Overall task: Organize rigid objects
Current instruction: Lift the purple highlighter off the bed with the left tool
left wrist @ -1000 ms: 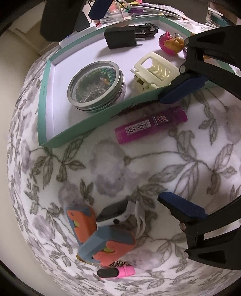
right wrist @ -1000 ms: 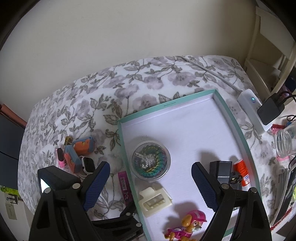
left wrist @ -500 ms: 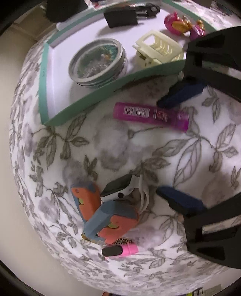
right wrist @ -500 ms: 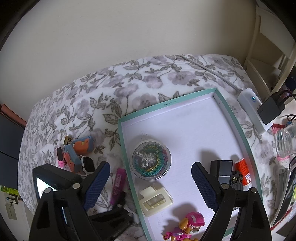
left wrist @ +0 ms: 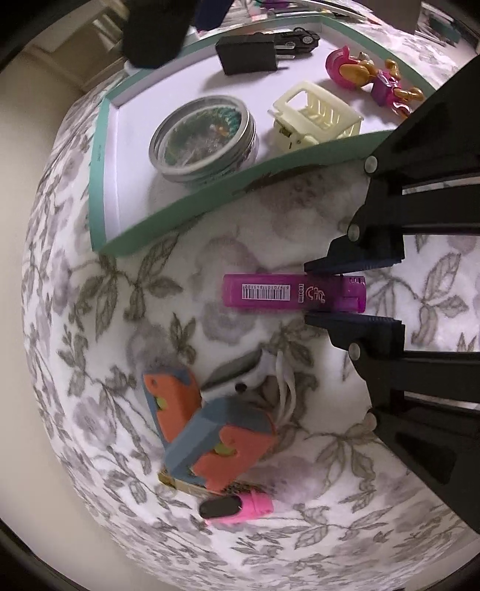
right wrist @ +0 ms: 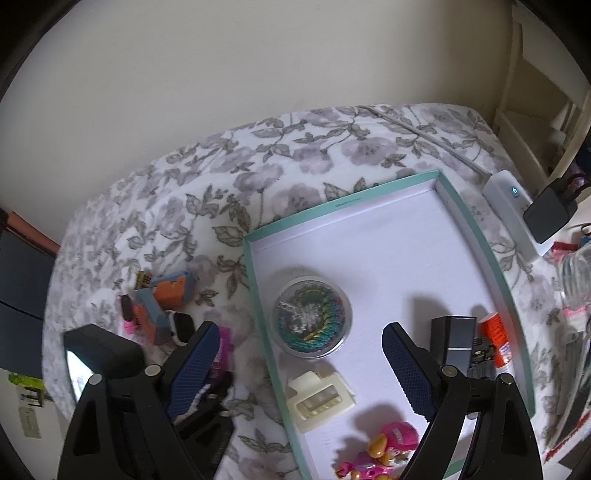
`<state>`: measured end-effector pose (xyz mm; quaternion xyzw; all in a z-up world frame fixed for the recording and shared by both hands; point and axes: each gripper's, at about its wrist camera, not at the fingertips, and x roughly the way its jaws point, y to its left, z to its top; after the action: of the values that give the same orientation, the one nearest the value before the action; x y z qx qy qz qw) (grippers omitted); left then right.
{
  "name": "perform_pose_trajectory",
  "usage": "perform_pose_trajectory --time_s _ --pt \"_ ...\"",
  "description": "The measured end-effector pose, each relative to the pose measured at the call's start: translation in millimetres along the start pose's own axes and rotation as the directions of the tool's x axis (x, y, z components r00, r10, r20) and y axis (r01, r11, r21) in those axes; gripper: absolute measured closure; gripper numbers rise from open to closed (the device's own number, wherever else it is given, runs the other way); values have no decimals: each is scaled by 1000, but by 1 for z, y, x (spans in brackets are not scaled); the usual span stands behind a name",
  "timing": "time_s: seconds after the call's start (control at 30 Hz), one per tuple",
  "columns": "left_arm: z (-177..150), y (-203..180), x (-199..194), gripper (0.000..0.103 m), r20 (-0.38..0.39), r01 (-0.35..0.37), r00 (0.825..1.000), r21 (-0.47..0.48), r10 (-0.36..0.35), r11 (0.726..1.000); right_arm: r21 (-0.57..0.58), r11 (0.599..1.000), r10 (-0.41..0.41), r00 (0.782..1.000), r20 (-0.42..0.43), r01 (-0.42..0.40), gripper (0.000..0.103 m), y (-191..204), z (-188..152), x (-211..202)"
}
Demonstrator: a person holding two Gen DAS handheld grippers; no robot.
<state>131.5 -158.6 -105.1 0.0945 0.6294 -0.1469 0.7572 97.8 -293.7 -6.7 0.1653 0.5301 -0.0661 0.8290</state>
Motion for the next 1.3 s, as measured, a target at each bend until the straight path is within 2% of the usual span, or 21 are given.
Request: perform_pose_trajectory --time_s 0.2,0.43,0.67,0.7,0.73,0.87,0.97,1.17,1.3 --pt "-4 31 -1 82 -35 6 999 -73 -9 997 -13 1000 1 1000 -18 -1 12 4 -1 7" --pt "-10 59 -7 82 -69 65 995 -136 -75 989 -69 997 34 999 -2 -34 16 27 -4 14" --pt "-11 97 -39 82 -11 146 988 -215 -152 966 -89 995 54 998 37 -51 20 41 -4 10" --pt "-13 103 -48 83 7 148 989 -228 -151 962 -90 995 57 997 45 -53 20 43 -4 8" --pt "-12 110 -53 88 21 145 989 -236 -144 961 -93 994 60 997 52 -55 20 44 -4 7" --pt "-11 143 -66 89 70 157 987 -289 -143 944 -115 992 66 996 62 -59 21 54 -5 8" --pt "-12 151 -68 91 66 89 995 -308 -72 947 -136 989 57 997 52 -50 22 61 -8 13" --pt "-18 183 -62 91 72 160 987 -388 -143 908 -186 982 43 999 12 -40 22 78 -16 31" --pt "-24 193 -57 90 85 142 989 -406 -117 903 -234 972 26 1000 -10 -28 22 92 -23 42"
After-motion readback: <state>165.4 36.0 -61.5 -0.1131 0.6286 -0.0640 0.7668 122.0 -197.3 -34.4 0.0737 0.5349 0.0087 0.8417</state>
